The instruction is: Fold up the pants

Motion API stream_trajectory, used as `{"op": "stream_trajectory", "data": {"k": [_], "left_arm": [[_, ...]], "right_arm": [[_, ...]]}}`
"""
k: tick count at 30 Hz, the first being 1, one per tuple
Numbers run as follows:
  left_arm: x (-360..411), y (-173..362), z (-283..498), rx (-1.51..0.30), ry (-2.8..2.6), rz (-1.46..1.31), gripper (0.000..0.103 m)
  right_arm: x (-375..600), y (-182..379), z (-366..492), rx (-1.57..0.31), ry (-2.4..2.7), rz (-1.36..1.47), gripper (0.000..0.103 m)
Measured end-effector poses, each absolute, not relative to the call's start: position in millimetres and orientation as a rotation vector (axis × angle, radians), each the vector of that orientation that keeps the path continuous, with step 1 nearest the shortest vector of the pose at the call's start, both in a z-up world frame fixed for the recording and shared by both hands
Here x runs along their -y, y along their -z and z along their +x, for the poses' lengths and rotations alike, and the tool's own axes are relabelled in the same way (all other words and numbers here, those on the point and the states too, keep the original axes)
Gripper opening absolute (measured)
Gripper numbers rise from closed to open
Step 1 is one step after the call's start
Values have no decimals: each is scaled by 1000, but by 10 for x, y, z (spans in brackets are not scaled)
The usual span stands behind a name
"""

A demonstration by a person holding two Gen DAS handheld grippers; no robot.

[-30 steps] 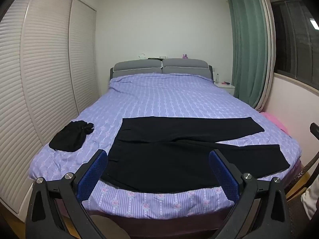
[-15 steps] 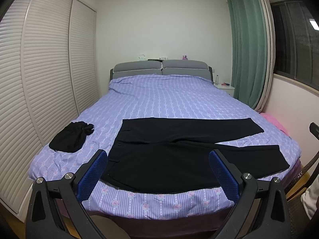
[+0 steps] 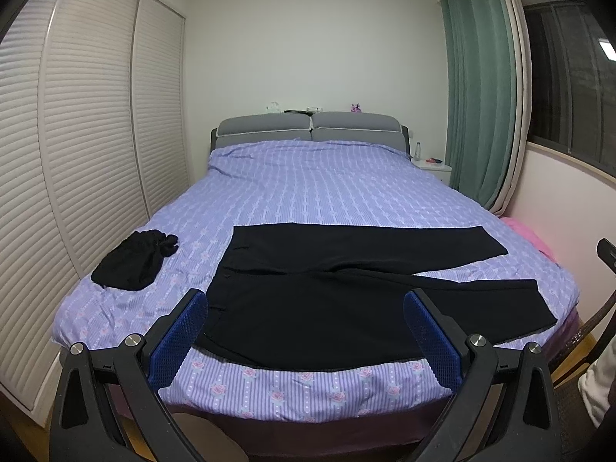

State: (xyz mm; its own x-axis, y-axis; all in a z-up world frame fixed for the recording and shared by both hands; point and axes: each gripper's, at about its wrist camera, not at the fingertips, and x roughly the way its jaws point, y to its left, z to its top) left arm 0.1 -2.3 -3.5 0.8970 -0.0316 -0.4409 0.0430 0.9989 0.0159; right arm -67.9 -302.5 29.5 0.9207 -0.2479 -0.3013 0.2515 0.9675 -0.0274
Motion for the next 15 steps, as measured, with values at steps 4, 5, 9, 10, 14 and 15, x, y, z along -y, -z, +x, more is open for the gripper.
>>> {"op": "stream_trajectory", "data": {"k": [4, 5, 9, 10, 14, 15], "left_arm": [[39, 44, 7, -461, 40, 27, 103], [30, 43, 17, -464, 40, 25, 103], [20, 62, 46, -472, 39, 19, 103], [14, 70, 44, -473, 40, 19, 103], [3, 85, 56, -474, 40, 23, 103], [0, 86, 61, -475, 39, 22, 103]], "right_arm": [[3048, -290, -665, -312, 258, 20, 102], [3055, -292, -667, -313, 257, 21, 102], [3063, -304, -674, -309, 253, 18, 102], [3053, -304, -680, -307, 254, 15, 102], [3037, -311, -681, -304, 254, 12, 102], [3035, -310, -683, -304, 254, 12, 102]]}}
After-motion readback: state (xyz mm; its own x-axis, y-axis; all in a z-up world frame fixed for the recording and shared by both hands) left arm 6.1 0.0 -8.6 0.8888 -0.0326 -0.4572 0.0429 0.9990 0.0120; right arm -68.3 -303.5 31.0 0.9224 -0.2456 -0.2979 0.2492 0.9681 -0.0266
